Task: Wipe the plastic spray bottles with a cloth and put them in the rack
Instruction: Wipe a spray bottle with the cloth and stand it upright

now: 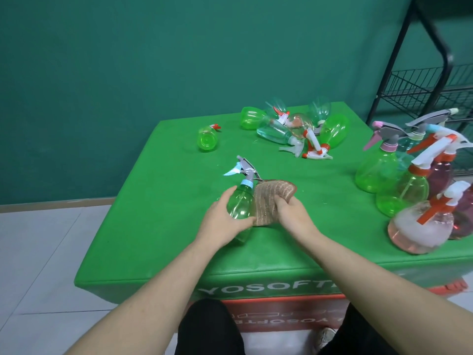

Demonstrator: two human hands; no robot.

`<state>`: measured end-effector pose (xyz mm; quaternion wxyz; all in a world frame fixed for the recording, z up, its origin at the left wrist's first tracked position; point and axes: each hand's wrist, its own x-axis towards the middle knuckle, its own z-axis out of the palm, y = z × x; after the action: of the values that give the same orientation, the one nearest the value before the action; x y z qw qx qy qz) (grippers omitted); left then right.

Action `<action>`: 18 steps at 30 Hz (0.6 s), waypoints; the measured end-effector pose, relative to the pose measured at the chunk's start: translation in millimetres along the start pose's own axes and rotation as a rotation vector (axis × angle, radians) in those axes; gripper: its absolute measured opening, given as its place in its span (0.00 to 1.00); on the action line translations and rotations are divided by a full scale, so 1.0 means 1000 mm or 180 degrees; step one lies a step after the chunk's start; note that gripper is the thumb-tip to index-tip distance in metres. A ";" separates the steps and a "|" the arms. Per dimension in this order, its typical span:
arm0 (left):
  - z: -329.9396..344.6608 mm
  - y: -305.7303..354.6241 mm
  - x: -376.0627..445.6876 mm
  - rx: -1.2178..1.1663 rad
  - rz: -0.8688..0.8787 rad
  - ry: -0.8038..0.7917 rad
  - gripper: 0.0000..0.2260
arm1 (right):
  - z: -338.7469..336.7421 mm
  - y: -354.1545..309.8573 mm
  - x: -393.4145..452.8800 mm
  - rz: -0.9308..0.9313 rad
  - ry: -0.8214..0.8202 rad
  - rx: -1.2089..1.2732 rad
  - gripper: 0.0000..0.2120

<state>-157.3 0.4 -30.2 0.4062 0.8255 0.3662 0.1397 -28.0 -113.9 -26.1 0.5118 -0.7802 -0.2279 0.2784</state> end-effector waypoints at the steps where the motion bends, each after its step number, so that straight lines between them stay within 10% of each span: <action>1: -0.001 0.000 -0.001 -0.0347 -0.0072 0.0045 0.42 | -0.001 0.001 -0.001 0.0075 0.0107 0.0189 0.14; 7: 0.002 -0.003 -0.009 -0.1768 -0.0688 -0.0081 0.41 | 0.008 -0.006 -0.001 0.0390 -0.0003 0.1060 0.12; 18: 0.009 -0.023 -0.019 -0.3709 -0.1120 -0.0648 0.26 | 0.040 -0.019 -0.005 -0.0896 -0.0225 -0.0215 0.09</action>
<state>-177.2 -9.5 -52.2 0.8403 0.4042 0.3197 0.1682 -59.5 -83.3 -20.0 0.5109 -0.7470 -0.3621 0.2233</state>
